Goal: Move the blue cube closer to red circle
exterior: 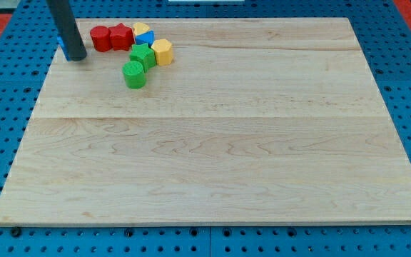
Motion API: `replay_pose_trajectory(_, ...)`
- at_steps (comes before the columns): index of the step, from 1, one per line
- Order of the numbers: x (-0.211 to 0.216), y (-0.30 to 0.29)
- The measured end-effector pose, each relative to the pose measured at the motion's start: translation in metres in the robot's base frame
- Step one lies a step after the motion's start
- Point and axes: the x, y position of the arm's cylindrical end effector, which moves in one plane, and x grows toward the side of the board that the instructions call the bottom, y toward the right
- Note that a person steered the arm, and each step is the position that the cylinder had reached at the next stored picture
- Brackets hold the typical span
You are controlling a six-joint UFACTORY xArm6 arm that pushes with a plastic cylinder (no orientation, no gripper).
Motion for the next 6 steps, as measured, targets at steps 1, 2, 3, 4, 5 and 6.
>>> replay_pose_trajectory(1, 0.011, 0.001)
replay_pose_trajectory(2, 0.010, -0.018)
replay_pose_trajectory(3, 0.041, 0.007)
replay_pose_trajectory(4, 0.046, -0.057)
replay_pose_trajectory(5, 0.008, -0.054)
replay_pose_trajectory(6, -0.043, -0.051)
